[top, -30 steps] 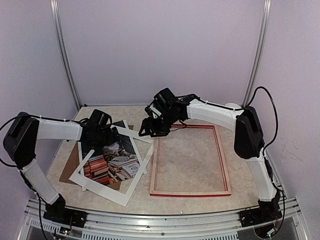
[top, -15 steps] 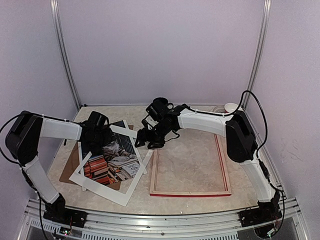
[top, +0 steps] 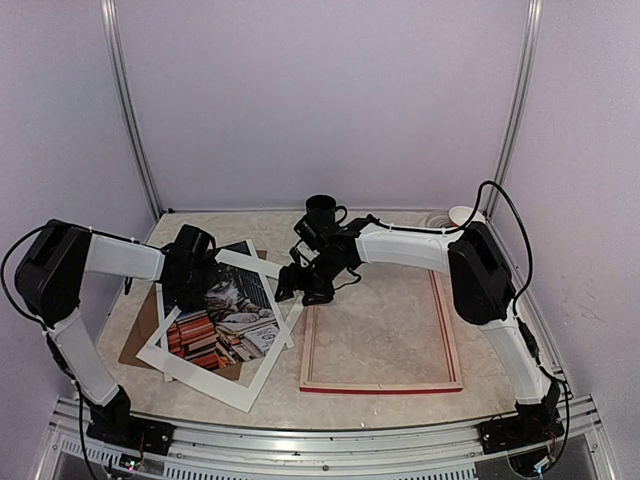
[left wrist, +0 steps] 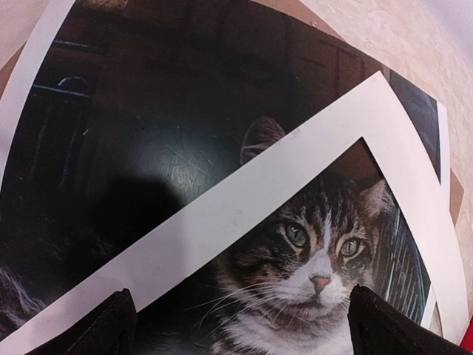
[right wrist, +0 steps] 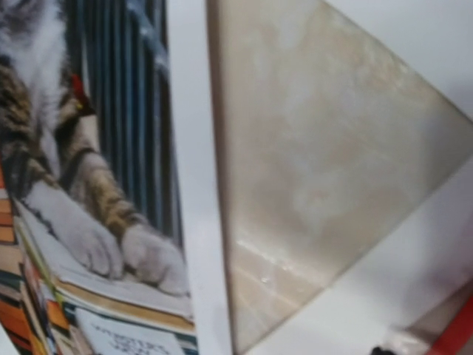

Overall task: Put the photo into the frame
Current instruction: Pick up the mat board from the photo.

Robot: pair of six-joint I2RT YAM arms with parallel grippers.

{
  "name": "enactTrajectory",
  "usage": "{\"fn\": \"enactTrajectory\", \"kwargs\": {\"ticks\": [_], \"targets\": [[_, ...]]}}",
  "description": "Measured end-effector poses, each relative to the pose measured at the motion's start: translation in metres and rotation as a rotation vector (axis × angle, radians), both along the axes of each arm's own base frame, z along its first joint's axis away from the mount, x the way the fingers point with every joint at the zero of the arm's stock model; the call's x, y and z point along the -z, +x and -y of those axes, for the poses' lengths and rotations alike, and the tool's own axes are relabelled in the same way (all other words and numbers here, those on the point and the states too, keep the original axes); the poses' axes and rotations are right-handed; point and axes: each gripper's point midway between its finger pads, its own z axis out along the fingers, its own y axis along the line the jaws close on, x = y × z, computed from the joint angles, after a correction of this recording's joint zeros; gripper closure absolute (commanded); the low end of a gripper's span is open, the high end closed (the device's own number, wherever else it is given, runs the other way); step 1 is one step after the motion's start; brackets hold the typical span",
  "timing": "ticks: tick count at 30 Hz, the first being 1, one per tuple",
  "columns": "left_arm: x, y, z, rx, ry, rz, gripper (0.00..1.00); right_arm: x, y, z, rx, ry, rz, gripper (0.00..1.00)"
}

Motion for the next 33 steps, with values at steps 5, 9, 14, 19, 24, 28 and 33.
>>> {"fn": "enactTrajectory", "kwargs": {"ticks": [5,9,14,19,24,28,33], "targets": [[-0.003,0.004,0.001,-0.008,-0.024,0.022,0.01,0.002,0.0,0.0,0.007,0.001,-0.006,0.22],[-0.005,0.001,0.005,0.0,-0.046,0.035,0.01,0.002,0.0,-0.001,0.009,0.005,-0.005,0.22],[-0.015,-0.001,0.018,0.033,-0.078,0.063,0.01,0.003,0.001,-0.002,0.012,0.013,-0.002,0.21],[-0.016,-0.001,0.026,0.05,-0.09,0.07,0.01,0.003,0.002,-0.003,0.029,0.018,-0.005,0.2],[-0.003,0.002,0.023,0.034,-0.087,0.052,0.01,0.004,0.006,-0.003,0.06,0.019,-0.004,0.19],[-0.005,0.009,0.014,0.005,-0.094,0.069,0.01,0.005,0.008,-0.003,0.079,0.018,0.0,0.18],[-0.008,0.015,-0.002,-0.043,-0.086,0.08,0.01,0.006,0.011,-0.002,0.101,0.012,0.005,0.18]]}}
